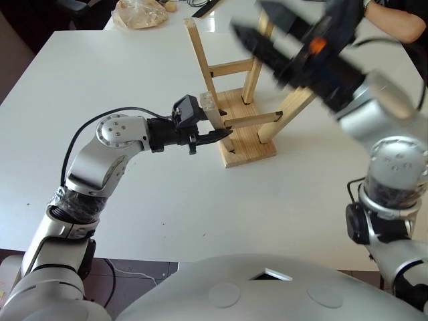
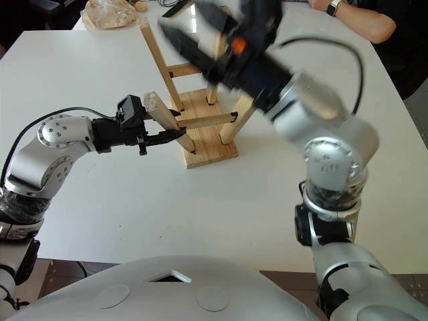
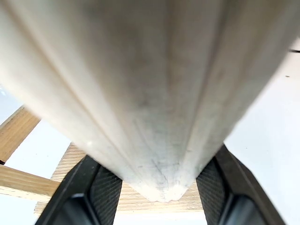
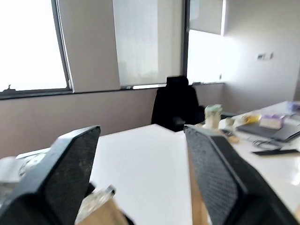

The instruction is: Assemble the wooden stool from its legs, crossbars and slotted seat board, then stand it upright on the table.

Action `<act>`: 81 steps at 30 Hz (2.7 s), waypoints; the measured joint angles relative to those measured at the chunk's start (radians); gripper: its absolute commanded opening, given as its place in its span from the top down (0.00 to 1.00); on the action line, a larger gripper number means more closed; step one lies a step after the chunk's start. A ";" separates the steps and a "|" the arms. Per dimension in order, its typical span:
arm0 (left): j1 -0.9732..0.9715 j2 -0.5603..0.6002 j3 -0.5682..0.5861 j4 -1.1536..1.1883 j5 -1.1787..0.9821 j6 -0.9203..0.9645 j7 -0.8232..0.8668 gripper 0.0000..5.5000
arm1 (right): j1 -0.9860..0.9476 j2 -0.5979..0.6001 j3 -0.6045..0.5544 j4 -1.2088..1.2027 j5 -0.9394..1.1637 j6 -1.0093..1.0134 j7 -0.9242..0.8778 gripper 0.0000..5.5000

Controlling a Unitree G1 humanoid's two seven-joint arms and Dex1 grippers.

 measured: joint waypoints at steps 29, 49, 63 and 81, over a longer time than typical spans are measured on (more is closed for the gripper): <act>-0.010 0.009 -0.002 0.002 0.018 0.029 -0.002 0.63 | 0.165 0.167 0.150 0.377 -0.376 -0.430 0.112 0.40; -0.027 0.002 -0.008 0.019 0.017 0.031 0.000 0.63 | -0.158 0.009 -0.323 0.495 0.015 -0.423 0.107 0.40; -0.064 0.006 0.002 0.036 0.012 0.028 -0.048 0.63 | 0.063 -0.078 0.041 0.719 -0.678 -0.700 0.075 0.40; -0.047 -0.009 -0.034 -0.011 0.036 0.051 0.010 0.63 | 0.216 -0.030 -0.105 0.534 -0.696 -0.465 -0.096 0.40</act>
